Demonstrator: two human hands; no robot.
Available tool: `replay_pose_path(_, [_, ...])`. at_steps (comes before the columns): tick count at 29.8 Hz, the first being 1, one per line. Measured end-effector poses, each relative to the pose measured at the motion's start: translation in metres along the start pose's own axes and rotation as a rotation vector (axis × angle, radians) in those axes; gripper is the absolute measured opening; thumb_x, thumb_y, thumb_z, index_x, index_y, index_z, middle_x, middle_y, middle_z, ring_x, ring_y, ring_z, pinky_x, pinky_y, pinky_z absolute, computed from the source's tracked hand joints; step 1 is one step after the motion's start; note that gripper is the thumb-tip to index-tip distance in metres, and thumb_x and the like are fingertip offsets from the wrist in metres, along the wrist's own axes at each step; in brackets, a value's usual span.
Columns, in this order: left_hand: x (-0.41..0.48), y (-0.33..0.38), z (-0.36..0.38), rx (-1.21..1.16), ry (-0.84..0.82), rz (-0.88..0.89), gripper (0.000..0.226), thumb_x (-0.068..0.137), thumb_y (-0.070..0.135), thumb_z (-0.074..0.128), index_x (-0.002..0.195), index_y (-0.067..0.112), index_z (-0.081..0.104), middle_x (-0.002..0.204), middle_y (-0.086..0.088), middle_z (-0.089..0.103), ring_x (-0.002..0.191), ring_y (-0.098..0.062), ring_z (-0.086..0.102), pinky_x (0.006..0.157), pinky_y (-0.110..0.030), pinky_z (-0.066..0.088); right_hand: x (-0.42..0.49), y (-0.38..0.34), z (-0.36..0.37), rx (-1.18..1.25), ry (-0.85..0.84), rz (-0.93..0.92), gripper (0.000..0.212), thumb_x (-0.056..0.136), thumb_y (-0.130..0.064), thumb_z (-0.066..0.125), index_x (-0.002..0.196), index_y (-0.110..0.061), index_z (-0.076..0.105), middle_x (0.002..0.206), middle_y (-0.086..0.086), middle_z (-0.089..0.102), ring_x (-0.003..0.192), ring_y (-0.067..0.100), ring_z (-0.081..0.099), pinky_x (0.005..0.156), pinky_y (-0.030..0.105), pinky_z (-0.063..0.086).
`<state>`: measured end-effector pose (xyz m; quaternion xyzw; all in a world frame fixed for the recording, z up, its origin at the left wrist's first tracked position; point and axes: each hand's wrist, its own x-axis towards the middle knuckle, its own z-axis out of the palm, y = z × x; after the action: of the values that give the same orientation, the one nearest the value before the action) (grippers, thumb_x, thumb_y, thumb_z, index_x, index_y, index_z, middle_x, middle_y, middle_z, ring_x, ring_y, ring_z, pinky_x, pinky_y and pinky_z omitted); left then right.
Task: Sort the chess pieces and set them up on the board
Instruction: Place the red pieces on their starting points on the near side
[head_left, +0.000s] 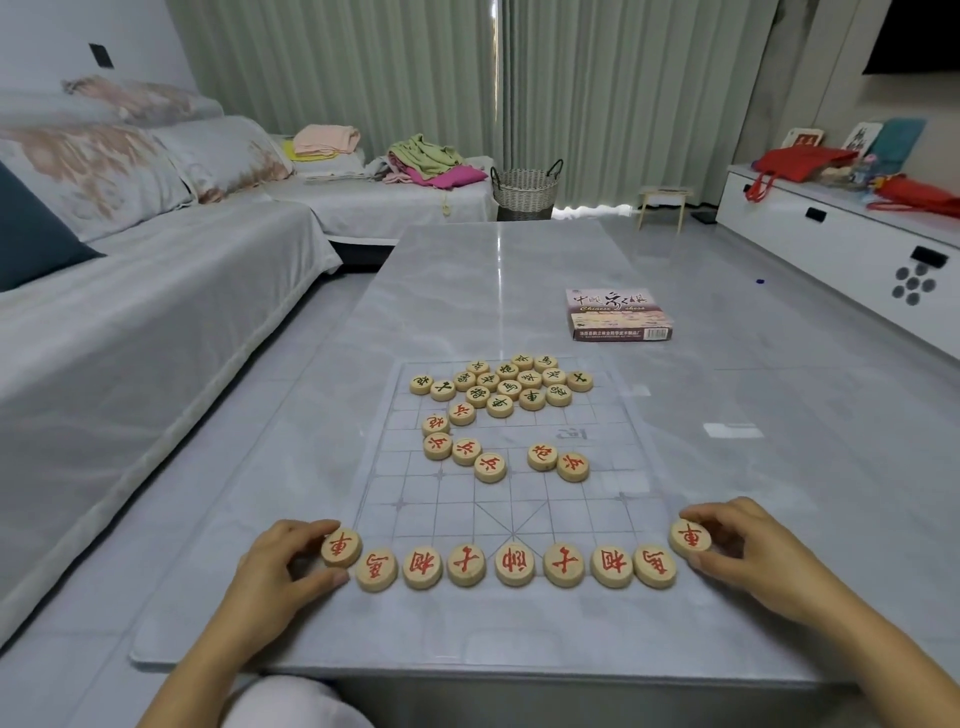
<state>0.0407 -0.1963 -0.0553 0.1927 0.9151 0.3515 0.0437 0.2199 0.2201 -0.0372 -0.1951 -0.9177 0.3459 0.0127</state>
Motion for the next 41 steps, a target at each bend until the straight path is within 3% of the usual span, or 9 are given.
replay_pose_path(4, [-0.003, 0.000, -0.001, -0.055, -0.014, 0.027, 0.041, 0.072, 0.013, 0.076, 0.095, 0.041, 0.057, 0.103, 0.004, 0.057, 0.100, -0.011, 0.054, 0.079, -0.001, 0.039, -0.003, 0.003, 0.000, -0.003, -0.010, 0.014, 0.037, 0.080, -0.022, 0.069, 0.109, -0.035, 0.050, 0.100, -0.018, 0.045, 0.091, 0.004, 0.050, 0.082, 0.020, 0.038])
replay_pose_path(7, [-0.005, 0.003, -0.002, -0.065, -0.036, 0.039, 0.039, 0.073, 0.015, 0.076, 0.095, 0.042, 0.059, 0.104, 0.003, 0.057, 0.101, -0.011, 0.055, 0.080, 0.001, 0.038, -0.004, 0.002, 0.000, 0.020, -0.009, 0.010, 0.036, 0.080, -0.019, 0.070, 0.107, -0.034, 0.051, 0.103, -0.011, 0.049, 0.092, 0.007, 0.051, 0.083, 0.022, 0.037])
replay_pose_path(12, [-0.011, -0.004, -0.006, -0.086, -0.008, 0.071, 0.040, 0.055, 0.054, 0.063, 0.092, 0.067, 0.054, 0.107, 0.011, 0.055, 0.102, -0.006, 0.055, 0.084, 0.000, 0.038, -0.006, -0.001, 0.001, 0.024, -0.006, -0.008, 0.035, 0.079, -0.016, 0.070, 0.104, -0.033, 0.052, 0.104, -0.007, 0.051, 0.091, 0.007, 0.051, 0.084, 0.022, 0.037])
replay_pose_path(14, [-0.012, -0.002, -0.006, -0.074, -0.023, 0.073, 0.032, 0.064, 0.042, 0.071, 0.089, 0.058, 0.060, 0.109, 0.011, 0.054, 0.105, -0.007, 0.054, 0.084, -0.002, 0.038, -0.006, -0.001, 0.001, 0.013, -0.015, -0.008, 0.035, 0.079, -0.017, 0.070, 0.104, -0.032, 0.052, 0.104, -0.008, 0.050, 0.091, 0.007, 0.051, 0.084, 0.022, 0.037])
replay_pose_path(18, [-0.012, -0.004, -0.003, -0.048, -0.004, 0.087, 0.041, 0.074, 0.010, 0.074, 0.094, 0.042, 0.056, 0.109, 0.008, 0.054, 0.106, -0.012, 0.053, 0.086, -0.010, 0.036, -0.008, -0.001, 0.000, 0.003, -0.026, -0.004, 0.034, 0.079, -0.018, 0.070, 0.105, -0.031, 0.052, 0.104, -0.011, 0.048, 0.092, 0.005, 0.050, 0.082, 0.020, 0.037])
replay_pose_path(22, [-0.012, -0.007, -0.003, -0.047, -0.013, 0.098, 0.041, 0.074, 0.011, 0.074, 0.094, 0.041, 0.056, 0.109, 0.007, 0.055, 0.105, -0.011, 0.054, 0.089, -0.015, 0.041, -0.008, -0.001, 0.000, -0.022, -0.050, 0.003, 0.034, 0.080, -0.020, 0.069, 0.106, -0.030, 0.051, 0.107, -0.010, 0.047, 0.094, 0.007, 0.050, 0.083, 0.021, 0.040])
replay_pose_path(27, [-0.010, -0.013, -0.001, -0.040, 0.020, 0.122, 0.054, 0.072, 0.009, 0.076, 0.088, 0.058, 0.060, 0.106, 0.015, 0.056, 0.102, -0.005, 0.054, 0.082, 0.002, 0.036, -0.009, 0.001, -0.003, -0.028, -0.081, -0.011, 0.031, 0.080, -0.022, 0.069, 0.103, -0.033, 0.051, 0.109, -0.012, 0.045, 0.099, 0.008, 0.050, 0.088, 0.022, 0.041])
replay_pose_path(34, [-0.009, -0.011, 0.000, -0.031, 0.020, 0.128, 0.044, 0.072, 0.009, 0.075, 0.093, 0.042, 0.056, 0.108, 0.005, 0.057, 0.104, -0.015, 0.055, 0.090, -0.025, 0.042, -0.011, 0.002, -0.002, -0.012, -0.117, -0.037, 0.032, 0.077, -0.021, 0.072, 0.097, -0.037, 0.052, 0.110, -0.015, 0.044, 0.102, 0.009, 0.049, 0.091, 0.024, 0.043])
replay_pose_path(41, [-0.010, -0.013, 0.000, -0.033, 0.029, 0.145, 0.067, 0.072, 0.008, 0.076, 0.091, 0.068, 0.053, 0.106, 0.015, 0.055, 0.102, -0.005, 0.053, 0.083, -0.004, 0.037, -0.010, 0.004, -0.002, -0.001, -0.117, -0.047, 0.033, 0.077, -0.018, 0.072, 0.098, -0.035, 0.053, 0.112, -0.013, 0.045, 0.103, 0.009, 0.050, 0.090, 0.022, 0.041])
